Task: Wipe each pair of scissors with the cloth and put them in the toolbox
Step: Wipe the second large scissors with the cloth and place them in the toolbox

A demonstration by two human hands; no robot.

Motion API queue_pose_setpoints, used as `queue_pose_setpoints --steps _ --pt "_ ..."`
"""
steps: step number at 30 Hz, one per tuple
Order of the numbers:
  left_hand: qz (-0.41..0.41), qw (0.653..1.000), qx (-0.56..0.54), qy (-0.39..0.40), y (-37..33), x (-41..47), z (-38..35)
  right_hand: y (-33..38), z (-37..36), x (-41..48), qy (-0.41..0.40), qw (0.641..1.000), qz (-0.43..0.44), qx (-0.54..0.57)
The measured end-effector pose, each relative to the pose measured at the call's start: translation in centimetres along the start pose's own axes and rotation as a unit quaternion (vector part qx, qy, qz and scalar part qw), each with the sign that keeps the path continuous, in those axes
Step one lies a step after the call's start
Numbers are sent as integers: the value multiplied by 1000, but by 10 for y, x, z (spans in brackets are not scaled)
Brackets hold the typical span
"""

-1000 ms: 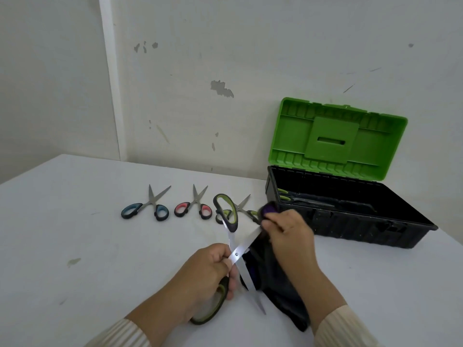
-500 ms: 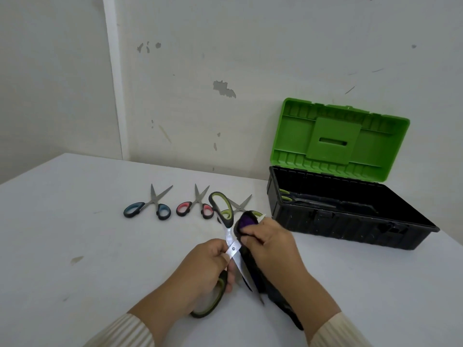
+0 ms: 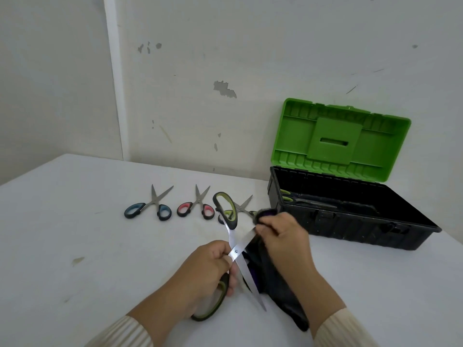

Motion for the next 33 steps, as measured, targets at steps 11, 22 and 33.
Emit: queue_pose_setpoints --steps 11,22,33 --pt "50 930 -306 -197 -11 18 54 -6 9 -9 207 968 -126 -61" --pt "78 929 -334 -140 -1 28 46 34 -16 -47 272 935 -205 103" --pt "67 984 -156 -52 7 22 29 15 -7 -37 226 922 -273 155"
Point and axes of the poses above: each hand's wrist, its own x-axis towards the middle knuckle, its own z-axis out of the back of the hand, y = z × x, the point moved 6 cm from there along x, towards the middle knuckle, and after that the axes turned 15 degrees about -y, right-handed, at the moved point
